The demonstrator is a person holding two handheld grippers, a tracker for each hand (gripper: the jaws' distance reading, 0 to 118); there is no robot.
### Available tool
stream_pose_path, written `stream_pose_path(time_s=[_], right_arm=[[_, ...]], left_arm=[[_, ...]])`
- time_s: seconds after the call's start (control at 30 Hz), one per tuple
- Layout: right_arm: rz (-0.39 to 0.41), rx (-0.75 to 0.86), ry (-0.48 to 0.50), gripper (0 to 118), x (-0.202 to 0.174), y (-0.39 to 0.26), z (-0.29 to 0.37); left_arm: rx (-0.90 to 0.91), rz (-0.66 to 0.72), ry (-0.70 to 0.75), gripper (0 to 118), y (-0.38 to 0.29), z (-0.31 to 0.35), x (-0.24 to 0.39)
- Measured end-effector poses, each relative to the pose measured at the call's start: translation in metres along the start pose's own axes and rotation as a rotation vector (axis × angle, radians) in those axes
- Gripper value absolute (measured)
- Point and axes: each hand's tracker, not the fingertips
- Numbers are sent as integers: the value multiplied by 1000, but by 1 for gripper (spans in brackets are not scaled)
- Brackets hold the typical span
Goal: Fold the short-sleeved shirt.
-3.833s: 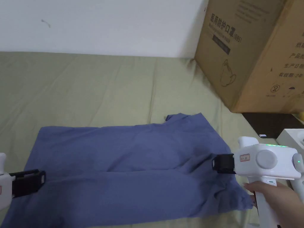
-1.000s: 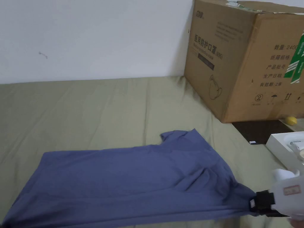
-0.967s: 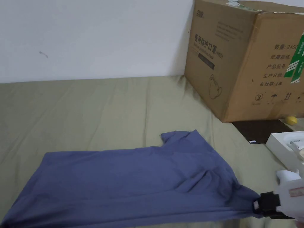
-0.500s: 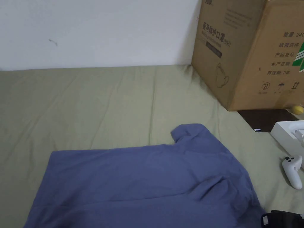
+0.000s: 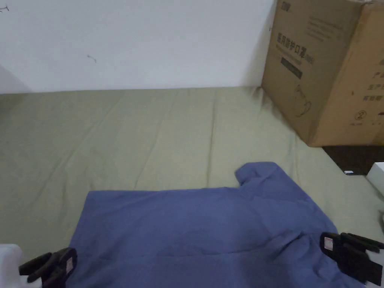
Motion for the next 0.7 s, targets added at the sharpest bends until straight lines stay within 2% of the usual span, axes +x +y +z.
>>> stream_pose_path(time_s=[0.1, 0.23, 0.37, 0.43, 0.47, 0.53, 0.57, 0.6, 0.7], right_arm=[[28, 25, 76, 0, -6, 6, -8], [63, 6, 74, 0, -9, 17, -22], [80, -22, 54, 0, -8, 22, -41], [65, -55, 45, 0, -4, 21, -55], [54, -67, 43, 0, -2, 20, -60], [33, -98, 46, 0, 1, 17, -71], [24, -112, 45, 0, 3, 15, -76], [17, -127, 43, 0, 5, 14, -81], [17, -158, 43, 0, 11, 10, -94]], left_arm=[[-17, -32, -31, 0, 18, -15, -7], [-58, -67, 44, 0, 67, -57, -26], [-370, -8, 94, 0, 120, -157, -70], [-474, 9, 52, 0, 130, -211, -88], [-484, 8, 65, 8, 131, -224, -90], [-514, 15, 67, 82, 131, -262, -94], [-521, 14, 91, 112, 128, -279, -94], [-530, 4, 124, 115, 121, -292, -114], [-503, -4, 154, 114, 120, -331, -122]])
